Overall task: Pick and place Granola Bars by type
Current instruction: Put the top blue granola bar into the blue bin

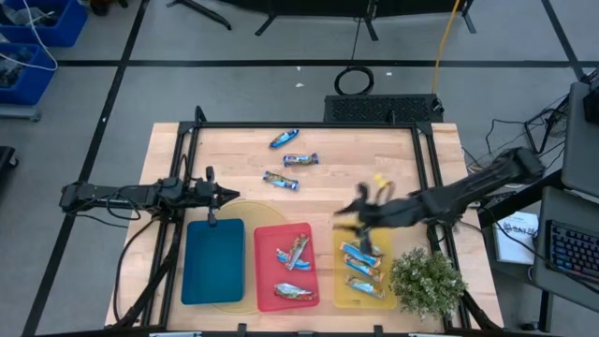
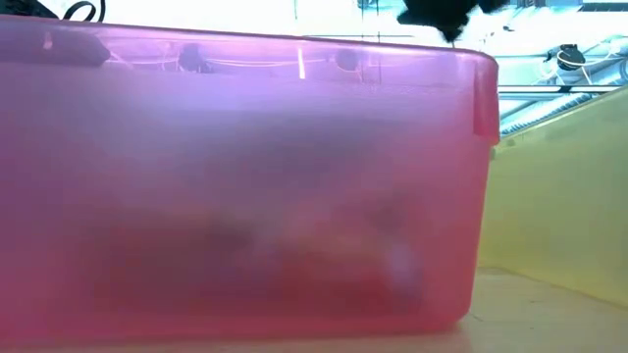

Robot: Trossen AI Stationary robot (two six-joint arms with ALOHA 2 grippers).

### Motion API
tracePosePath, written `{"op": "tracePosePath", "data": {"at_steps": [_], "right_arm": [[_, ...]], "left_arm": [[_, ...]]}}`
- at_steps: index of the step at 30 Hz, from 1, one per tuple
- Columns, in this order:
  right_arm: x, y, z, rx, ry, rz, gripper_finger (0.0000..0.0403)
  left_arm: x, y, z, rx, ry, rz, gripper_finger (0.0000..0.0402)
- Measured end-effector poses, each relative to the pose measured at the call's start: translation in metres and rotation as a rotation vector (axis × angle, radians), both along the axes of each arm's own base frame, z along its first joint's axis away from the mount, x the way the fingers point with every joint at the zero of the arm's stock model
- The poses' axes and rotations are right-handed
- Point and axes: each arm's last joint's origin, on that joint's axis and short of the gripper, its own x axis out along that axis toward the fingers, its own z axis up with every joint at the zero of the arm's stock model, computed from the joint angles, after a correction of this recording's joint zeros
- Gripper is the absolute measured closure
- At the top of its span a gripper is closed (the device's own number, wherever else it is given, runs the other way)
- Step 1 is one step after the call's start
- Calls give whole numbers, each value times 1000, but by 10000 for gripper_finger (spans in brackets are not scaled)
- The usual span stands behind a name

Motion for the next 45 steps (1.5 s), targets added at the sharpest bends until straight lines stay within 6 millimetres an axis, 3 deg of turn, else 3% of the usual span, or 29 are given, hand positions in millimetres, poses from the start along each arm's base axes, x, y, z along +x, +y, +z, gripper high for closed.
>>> {"op": "tracePosePath", "data": {"at_steps": [4, 8, 17, 22, 26, 31, 35, 40, 45], "right_arm": [[-47, -27, -17, -74, -228, -173, 259], [-83, -50, -41, -106, -333, -278, 261], [-128, -77, -84, -176, -476, -517, 264], [-140, -84, -79, -147, -600, -569, 266], [-143, -87, -80, -129, -600, -573, 266], [-139, -85, -90, -12, -550, -345, 266], [-138, -87, -97, 29, -485, -261, 266], [-137, -84, -100, 62, -451, -94, 266], [-137, -83, -98, 84, -465, -66, 266]], "left_arm": [[0, 0, 0, 0, 0, 0, 371], [0, 0, 0, 0, 0, 0, 371], [0, 0, 0, 3, 0, 1, 371], [0, 0, 0, 1, 0, 1, 371], [0, 0, 0, 0, 0, 1, 371], [0, 0, 0, 0, -3, 1, 371], [0, 0, 1, -11, -11, 2, 371], [1, 0, 8, -130, -104, -4, 371], [1, 0, 12, -127, -142, -8, 371]]}}
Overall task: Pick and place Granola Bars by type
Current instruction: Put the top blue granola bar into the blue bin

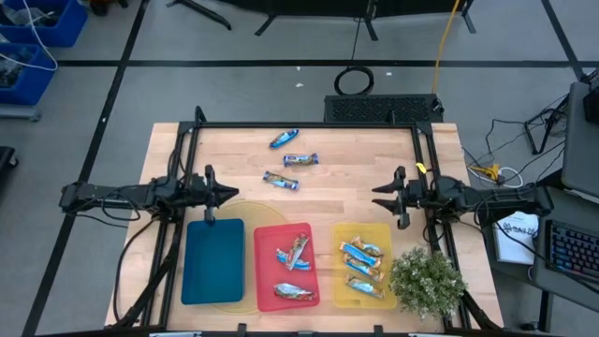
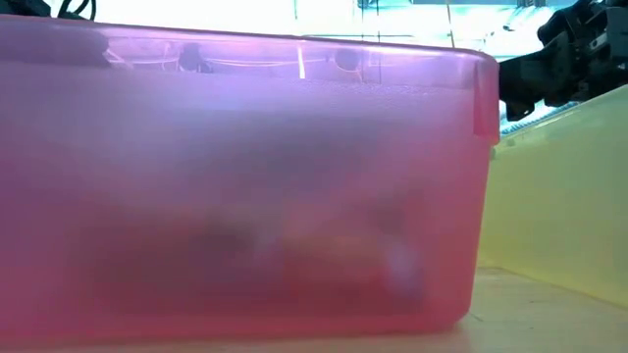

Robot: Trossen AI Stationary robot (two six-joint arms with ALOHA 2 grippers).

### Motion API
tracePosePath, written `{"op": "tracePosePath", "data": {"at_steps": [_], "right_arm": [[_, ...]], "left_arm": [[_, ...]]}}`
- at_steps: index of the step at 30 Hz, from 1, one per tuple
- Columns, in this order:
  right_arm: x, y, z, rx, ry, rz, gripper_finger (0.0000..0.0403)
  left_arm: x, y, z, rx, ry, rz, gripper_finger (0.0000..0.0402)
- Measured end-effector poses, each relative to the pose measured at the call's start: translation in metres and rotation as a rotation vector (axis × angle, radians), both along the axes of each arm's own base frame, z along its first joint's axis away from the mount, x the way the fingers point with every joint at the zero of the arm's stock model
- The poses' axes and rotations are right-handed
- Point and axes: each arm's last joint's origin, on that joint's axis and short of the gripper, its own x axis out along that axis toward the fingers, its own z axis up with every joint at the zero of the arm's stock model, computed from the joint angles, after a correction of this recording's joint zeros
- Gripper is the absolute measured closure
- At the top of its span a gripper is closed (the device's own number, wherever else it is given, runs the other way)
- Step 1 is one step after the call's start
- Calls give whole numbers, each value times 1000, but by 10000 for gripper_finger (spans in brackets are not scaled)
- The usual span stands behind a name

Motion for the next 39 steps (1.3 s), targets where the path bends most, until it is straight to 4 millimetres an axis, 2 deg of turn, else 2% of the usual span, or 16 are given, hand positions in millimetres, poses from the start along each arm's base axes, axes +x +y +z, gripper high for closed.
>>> {"op": "tracePosePath", "data": {"at_steps": [4, 7, 10, 13, 16, 18, 21, 24, 28, 33, 36, 39], "right_arm": [[0, 0, 0, 37, 1, 3, 266], [0, 0, 0, 70, 0, 5, 266], [0, 0, 0, 119, -1, 8, 266], [0, 0, 0, 139, -5, 9, 266], [0, 0, 0, 134, -4, 8, 266], [0, 0, 0, 129, -4, 8, 266], [0, 0, 0, 129, -4, 8, 266], [0, 0, 0, 129, -4, 8, 266], [0, 0, 0, 129, -4, 8, 266], [0, 0, 0, 129, -4, 8, 266], [0, 0, 0, 129, -4, 8, 266], [0, 0, 0, 129, -4, 8, 266]], "left_arm": [[0, 1, 1, 2, -8, 19, 371], [0, 5, 5, -83, -19, 175, 371], [-1, 12, 14, -158, 152, 319, 371], [-1, 21, 37, -196, 284, 433, 371], [8, 36, 66, -122, 358, 532, 371], [16, 52, 83, -84, 391, 611, 371], [30, 81, 96, -68, 423, 640, 378], [43, 115, 92, -140, 458, 568, 396], [58, 159, 79, -331, 561, 493, 376], [91, 198, 56, -465, 797, 362, 316], [118, 210, 47, -423, 881, 287, 265], [140, 216, 38, -368, 978, 321, 215]]}}
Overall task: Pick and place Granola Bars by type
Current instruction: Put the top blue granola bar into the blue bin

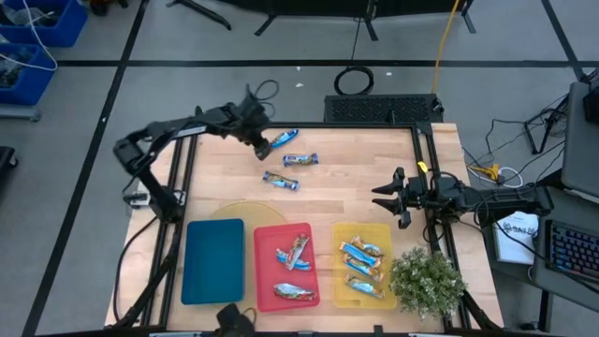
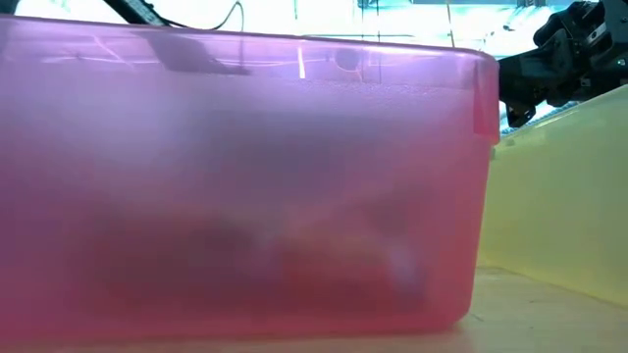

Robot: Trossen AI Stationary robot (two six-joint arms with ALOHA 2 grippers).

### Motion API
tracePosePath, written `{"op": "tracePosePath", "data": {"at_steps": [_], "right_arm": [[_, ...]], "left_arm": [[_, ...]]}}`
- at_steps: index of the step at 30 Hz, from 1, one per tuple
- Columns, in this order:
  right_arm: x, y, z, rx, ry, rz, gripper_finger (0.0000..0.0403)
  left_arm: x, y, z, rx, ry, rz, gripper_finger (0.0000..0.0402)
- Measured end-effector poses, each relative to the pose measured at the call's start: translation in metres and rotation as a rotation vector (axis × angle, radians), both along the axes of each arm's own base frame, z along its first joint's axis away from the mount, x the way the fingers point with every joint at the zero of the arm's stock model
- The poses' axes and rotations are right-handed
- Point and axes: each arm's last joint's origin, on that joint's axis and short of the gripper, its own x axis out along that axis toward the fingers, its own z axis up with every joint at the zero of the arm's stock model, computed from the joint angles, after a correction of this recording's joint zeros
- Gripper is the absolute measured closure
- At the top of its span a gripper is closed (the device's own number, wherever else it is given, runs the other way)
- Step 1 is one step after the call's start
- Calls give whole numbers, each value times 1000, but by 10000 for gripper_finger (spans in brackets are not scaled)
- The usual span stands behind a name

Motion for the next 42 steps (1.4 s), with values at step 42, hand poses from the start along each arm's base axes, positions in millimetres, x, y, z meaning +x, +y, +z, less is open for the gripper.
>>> {"op": "tracePosePath", "data": {"at_steps": [42], "right_arm": [[0, 0, 0, 0, 0, 0, 266]], "left_arm": [[44, 20, -58, 20, 122, 74, 219]]}}
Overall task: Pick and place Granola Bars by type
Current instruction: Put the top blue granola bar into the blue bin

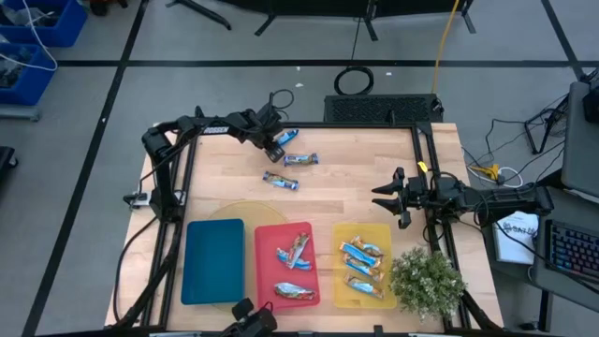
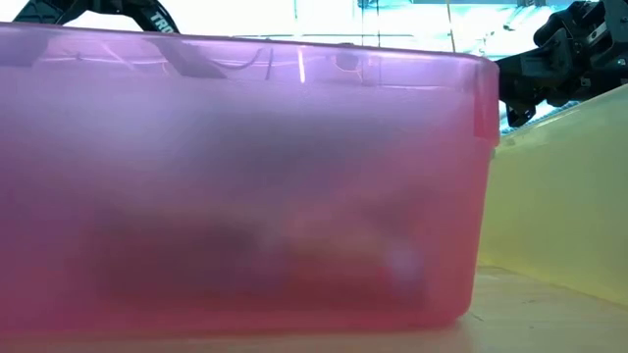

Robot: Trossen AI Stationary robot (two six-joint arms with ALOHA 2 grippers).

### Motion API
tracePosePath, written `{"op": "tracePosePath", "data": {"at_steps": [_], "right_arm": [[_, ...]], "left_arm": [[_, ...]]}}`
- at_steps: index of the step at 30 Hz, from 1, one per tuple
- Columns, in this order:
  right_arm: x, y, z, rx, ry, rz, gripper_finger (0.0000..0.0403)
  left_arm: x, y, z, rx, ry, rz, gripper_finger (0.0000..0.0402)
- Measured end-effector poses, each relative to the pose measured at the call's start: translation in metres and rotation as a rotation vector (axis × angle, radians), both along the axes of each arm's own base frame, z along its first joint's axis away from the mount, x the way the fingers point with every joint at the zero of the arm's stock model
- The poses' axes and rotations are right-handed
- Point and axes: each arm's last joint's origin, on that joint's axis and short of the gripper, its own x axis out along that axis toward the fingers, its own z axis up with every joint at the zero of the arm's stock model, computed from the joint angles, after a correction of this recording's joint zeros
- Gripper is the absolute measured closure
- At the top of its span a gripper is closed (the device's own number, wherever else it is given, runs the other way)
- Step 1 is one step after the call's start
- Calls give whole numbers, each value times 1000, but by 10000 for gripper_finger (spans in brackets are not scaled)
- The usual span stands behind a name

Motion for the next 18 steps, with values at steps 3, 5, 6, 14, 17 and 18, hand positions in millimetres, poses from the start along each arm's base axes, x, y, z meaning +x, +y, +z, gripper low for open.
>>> {"op": "tracePosePath", "data": {"at_steps": [3, 5, 6, 14, 17, 18], "right_arm": [[0, 0, 0, 0, 0, 0, 266], [0, 0, 0, 0, 0, 0, 266], [0, 0, 0, 0, 0, 0, 266], [0, 0, 0, 0, 0, 0, 266], [0, 0, 0, 0, 0, 0, 266], [0, 0, 0, 0, 0, 0, 266]], "left_arm": [[-1, 0, 0, 1, 9, -14, 286], [0, 0, 0, 9, 12, -29, 344], [0, 0, 0, 12, 12, -35, 369], [4, -13, 19, 88, 17, -57, 398], [4, -31, 47, 136, 7, -81, 399], [2, -40, 58, 147, 9, -92, 399]]}}
